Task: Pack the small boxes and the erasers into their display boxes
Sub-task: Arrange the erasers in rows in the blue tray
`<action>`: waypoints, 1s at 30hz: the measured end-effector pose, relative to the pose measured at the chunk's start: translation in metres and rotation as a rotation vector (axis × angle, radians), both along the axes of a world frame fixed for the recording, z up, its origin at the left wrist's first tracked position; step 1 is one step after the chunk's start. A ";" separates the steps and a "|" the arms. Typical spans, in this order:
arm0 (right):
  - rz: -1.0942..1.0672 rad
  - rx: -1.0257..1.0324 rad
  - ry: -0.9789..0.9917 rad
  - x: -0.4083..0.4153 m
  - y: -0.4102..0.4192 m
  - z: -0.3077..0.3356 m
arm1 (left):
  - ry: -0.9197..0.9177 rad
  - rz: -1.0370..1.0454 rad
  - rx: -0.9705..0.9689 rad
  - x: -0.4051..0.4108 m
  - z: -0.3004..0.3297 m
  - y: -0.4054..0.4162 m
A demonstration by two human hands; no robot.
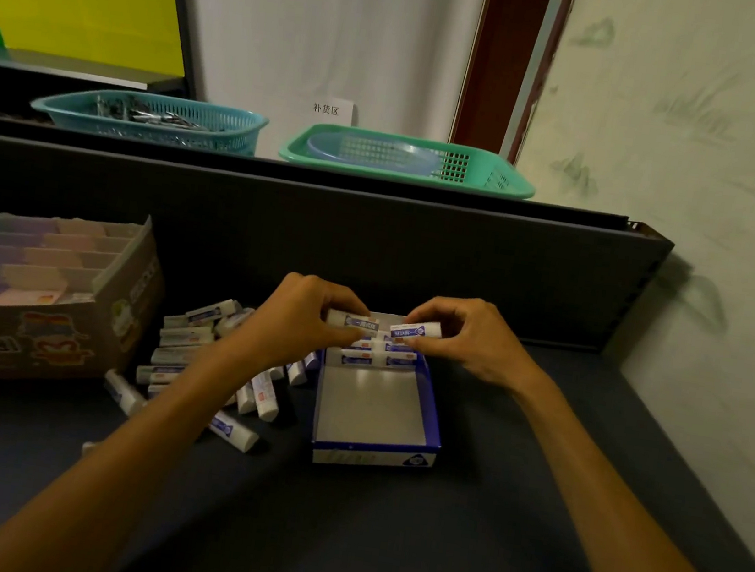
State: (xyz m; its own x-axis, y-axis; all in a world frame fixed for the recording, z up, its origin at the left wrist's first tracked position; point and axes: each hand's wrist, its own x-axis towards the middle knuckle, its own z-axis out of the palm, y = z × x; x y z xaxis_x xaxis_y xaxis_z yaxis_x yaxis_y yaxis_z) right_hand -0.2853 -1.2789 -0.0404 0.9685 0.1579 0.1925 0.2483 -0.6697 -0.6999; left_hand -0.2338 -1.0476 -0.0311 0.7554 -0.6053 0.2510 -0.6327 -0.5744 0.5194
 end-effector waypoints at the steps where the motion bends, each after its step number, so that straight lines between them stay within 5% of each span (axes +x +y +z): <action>1: 0.003 -0.006 -0.002 0.000 -0.001 -0.001 | -0.016 0.003 0.008 0.000 -0.002 -0.001; 15: 0.001 -0.080 -0.089 0.004 -0.002 -0.006 | -0.016 0.008 0.070 0.000 -0.010 -0.005; 24: -0.021 -0.001 -0.174 0.004 0.001 -0.005 | -0.025 0.008 0.072 -0.002 -0.010 -0.002; 30: -0.053 0.200 -0.049 0.004 0.001 -0.003 | -0.042 0.020 0.105 -0.001 -0.012 -0.003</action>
State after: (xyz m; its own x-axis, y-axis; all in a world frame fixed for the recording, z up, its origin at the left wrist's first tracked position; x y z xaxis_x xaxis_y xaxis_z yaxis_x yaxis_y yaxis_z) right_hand -0.2812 -1.2779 -0.0437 0.9631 0.0609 0.2621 0.2536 -0.5319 -0.8080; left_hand -0.2343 -1.0503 -0.0430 0.7581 -0.6146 0.2181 -0.6401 -0.6374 0.4289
